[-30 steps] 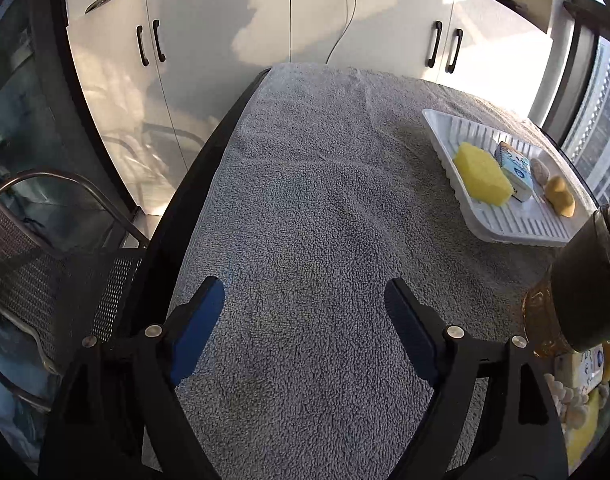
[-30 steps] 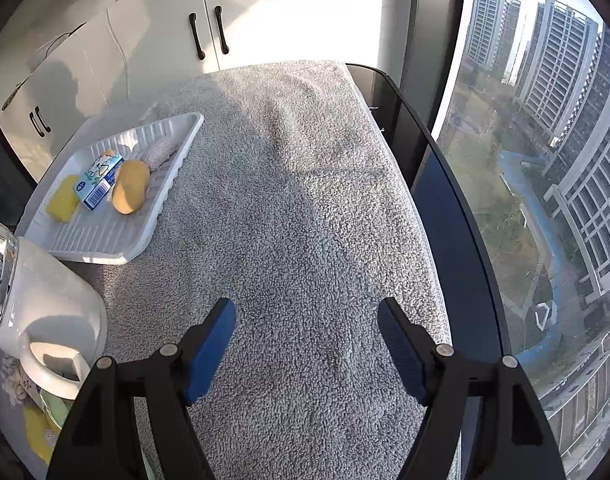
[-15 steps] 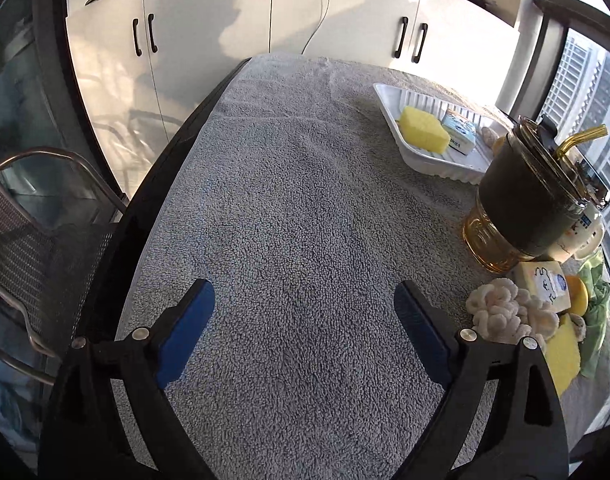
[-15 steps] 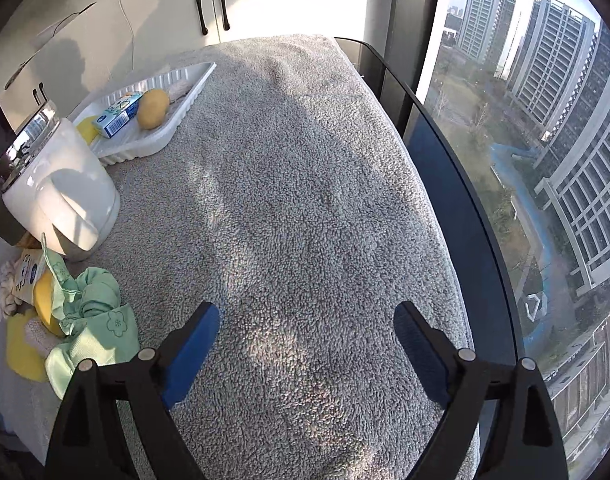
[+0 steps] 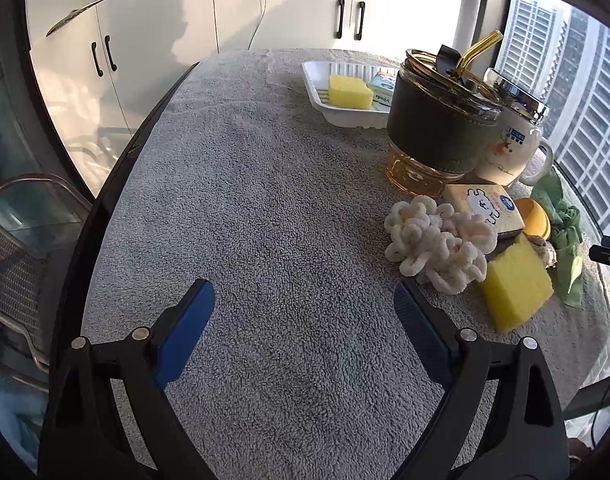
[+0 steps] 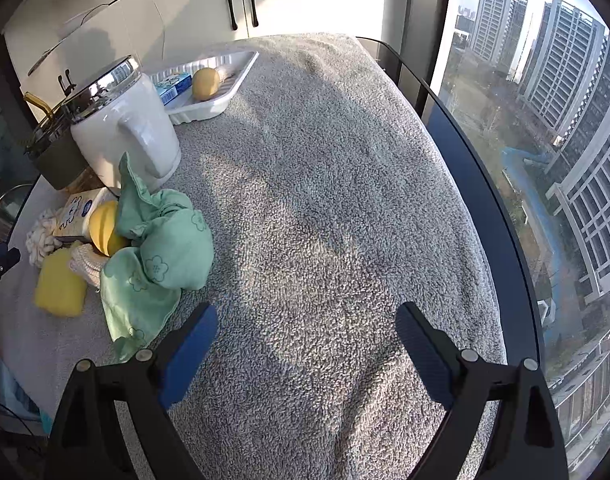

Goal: Organize soft objects
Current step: 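Grasp the white loopy scrunchie with the left gripper while the right gripper grasps the mint-green cloth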

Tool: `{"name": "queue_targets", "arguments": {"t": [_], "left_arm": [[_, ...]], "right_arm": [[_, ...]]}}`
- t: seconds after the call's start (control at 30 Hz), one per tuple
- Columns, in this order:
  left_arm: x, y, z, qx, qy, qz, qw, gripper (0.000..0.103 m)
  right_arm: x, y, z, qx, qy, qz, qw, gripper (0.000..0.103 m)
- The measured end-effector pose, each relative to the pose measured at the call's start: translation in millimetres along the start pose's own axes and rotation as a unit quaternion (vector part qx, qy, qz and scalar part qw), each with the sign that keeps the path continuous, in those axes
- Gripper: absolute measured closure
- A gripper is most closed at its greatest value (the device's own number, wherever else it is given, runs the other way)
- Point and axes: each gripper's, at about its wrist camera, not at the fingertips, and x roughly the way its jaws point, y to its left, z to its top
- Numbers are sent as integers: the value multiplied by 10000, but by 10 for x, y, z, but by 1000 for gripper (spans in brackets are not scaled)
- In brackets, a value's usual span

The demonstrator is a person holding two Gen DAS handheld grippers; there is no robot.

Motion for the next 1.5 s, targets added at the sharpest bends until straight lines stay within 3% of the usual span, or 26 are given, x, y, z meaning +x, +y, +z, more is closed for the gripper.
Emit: {"name": "queue_targets", "arguments": {"t": [0.27,0.53,0.8,0.93,1.1,1.2,1.27,1.37,1.43,1.5], "left_arm": [[61,-385,-40,570,216,-504,9969,11],[180,-694,-57,1063,228,-390,9933,11],[298,-850,43,1162,236,-457,9919,11],[358,-827,143,1084,197,-431,9930,11],[429,-678,290,626,-25,-594,9963,11],[452,-619,334,351,-58,-819,9960,12],[473,-640,337,380,-11,-739,9965,12],[444,-700,302,581,-84,-737,9956,25],[394,-749,262,736,-130,-787,9941,43],[388,-769,252,870,-184,-771,9931,52]], "right_arm": [[-62,241,-79,-180,-89,348,9992,10],[-32,488,-3,-390,-161,651,9970,10],[137,650,188,-347,-195,843,9956,10],[260,686,262,-255,-131,886,9957,10],[356,717,290,-235,-94,928,9954,10],[361,733,277,-264,-111,937,9952,17],[356,735,273,-266,-93,1002,9946,22],[353,723,267,-215,-8,1082,9939,27],[355,727,271,-222,10,1076,9939,37],[359,738,270,-275,55,1048,9941,45]]}}
